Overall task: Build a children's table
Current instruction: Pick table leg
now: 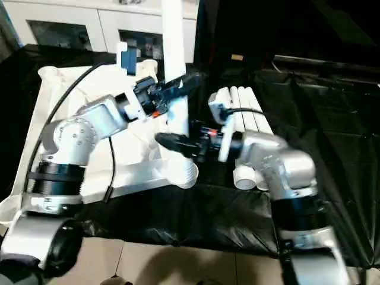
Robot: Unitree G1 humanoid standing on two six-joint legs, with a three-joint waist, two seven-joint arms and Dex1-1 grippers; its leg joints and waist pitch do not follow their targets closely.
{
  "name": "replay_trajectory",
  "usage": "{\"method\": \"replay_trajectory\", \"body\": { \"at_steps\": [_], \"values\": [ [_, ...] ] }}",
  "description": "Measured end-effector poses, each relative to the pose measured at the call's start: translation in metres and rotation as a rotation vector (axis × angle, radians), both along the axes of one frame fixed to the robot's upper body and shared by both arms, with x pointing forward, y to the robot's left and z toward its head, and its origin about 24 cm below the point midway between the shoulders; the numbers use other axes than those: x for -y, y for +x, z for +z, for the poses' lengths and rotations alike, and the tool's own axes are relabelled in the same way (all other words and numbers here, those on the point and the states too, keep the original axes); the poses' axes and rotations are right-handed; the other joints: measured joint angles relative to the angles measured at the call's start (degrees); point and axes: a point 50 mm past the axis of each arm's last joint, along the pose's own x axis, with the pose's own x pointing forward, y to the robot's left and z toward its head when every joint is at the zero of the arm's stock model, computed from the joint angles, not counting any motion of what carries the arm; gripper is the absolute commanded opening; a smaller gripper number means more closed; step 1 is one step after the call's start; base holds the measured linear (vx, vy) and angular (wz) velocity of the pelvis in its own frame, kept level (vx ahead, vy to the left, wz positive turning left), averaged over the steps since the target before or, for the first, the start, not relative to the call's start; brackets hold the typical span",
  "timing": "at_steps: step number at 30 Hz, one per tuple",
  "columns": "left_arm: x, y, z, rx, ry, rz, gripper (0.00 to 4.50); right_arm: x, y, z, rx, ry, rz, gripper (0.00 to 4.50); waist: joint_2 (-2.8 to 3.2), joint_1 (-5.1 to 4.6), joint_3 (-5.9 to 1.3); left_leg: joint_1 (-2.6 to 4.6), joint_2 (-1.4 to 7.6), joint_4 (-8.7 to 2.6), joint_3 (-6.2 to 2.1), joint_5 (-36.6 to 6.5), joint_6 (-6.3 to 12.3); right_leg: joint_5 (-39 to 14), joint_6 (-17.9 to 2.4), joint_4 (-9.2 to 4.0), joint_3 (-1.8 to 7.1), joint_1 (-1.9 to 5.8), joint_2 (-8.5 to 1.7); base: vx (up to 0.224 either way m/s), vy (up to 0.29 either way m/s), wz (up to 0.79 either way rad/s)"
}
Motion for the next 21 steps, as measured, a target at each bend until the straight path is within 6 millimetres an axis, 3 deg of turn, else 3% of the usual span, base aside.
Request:
{"method": "replay_trajectory", "body": {
  "at_steps": [2,5,13,14,21],
  "values": [
    [0.0,-0.003,0.003,0.018,-0.032,-0.054,1.83,-0.001,-0.003,-0.002,-0.012,-0.014,0.043,3.49,0.0,0.01,0.0,-0.02,0.0,0.0,0.0,0.0,0.0,0.0,0.0,0.0,0.0,0.03,-0.02,0.0,0.0,0.0],
    [0.002,-0.007,0.007,0.035,-0.065,-0.103,1.83,-0.003,-0.005,-0.004,-0.03,-0.023,0.079,3.12,0.0,0.02,0.0,-0.03,0.01,0.0,0.0,0.0,0.01,0.0,0.0,0.02,0.0,0.04,-0.02,0.0,0.0,0.0],
    [0.004,-0.009,0.008,0.04,-0.09,-0.136,1.83,-0.006,-0.007,-0.007,-0.051,-0.033,0.103,2.66,0.0,0.02,0.0,-0.05,0.0,0.0,0.0,0.0,0.01,0.0,0.0,0.04,-0.01,0.03,-0.02,0.0,0.0,0.0],
    [0.004,-0.009,0.009,0.04,-0.092,-0.139,1.83,-0.008,-0.008,-0.006,-0.047,-0.03,0.107,2.32,0.0,0.01,0.0,-0.05,0.0,0.0,0.0,0.0,0.01,0.0,0.0,0.04,-0.01,0.03,-0.02,0.0,0.0,0.0],
    [0.003,-0.01,0.01,0.047,-0.092,-0.153,1.83,-0.012,-0.009,-0.005,-0.041,-0.023,0.101,1.97,-0.01,0.03,0.0,-0.05,0.01,0.01,0.0,0.0,0.0,0.0,0.0,0.05,-0.02,0.03,-0.03,0.0,0.0,0.0]
  ]
}}
